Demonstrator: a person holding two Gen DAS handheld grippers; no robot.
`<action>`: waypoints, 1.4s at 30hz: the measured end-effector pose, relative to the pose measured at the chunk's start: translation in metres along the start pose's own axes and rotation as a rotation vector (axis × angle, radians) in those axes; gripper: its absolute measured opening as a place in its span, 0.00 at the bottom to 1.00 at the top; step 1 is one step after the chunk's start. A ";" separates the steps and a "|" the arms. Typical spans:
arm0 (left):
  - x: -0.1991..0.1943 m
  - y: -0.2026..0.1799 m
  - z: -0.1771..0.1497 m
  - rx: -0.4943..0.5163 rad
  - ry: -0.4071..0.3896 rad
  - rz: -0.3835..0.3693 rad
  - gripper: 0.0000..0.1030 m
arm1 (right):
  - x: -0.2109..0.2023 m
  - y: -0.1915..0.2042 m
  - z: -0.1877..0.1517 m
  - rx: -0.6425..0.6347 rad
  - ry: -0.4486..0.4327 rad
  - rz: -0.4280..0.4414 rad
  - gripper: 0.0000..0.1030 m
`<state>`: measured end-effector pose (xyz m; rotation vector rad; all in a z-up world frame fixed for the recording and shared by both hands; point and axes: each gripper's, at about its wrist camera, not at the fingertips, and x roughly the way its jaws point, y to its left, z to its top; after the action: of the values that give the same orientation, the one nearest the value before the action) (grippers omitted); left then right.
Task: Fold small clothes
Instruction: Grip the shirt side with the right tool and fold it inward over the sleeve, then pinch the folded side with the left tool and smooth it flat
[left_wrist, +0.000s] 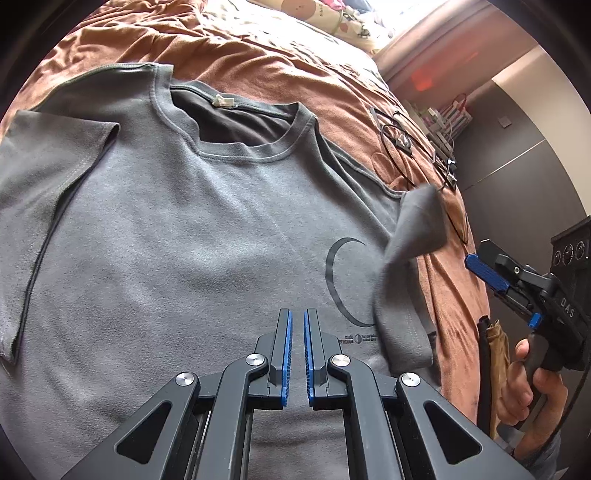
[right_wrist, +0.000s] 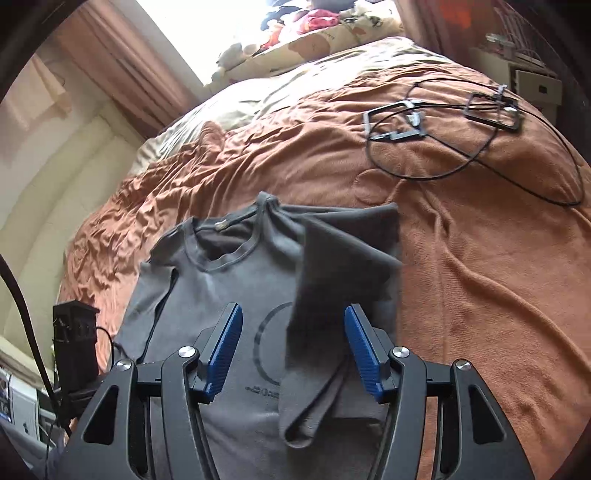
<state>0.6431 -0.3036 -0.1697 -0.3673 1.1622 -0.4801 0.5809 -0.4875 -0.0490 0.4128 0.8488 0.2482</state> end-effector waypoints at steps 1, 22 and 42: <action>0.002 -0.001 0.000 0.003 0.002 -0.001 0.05 | -0.003 -0.005 -0.003 0.020 -0.005 -0.010 0.54; 0.048 -0.062 0.023 0.110 0.040 -0.017 0.17 | -0.012 -0.043 -0.045 0.232 -0.059 -0.061 0.39; 0.127 -0.142 0.034 0.322 0.134 0.103 0.39 | -0.013 -0.104 -0.101 0.445 -0.047 0.054 0.39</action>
<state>0.6908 -0.4900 -0.1839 0.0029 1.2032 -0.5979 0.5003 -0.5600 -0.1461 0.8549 0.8464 0.0964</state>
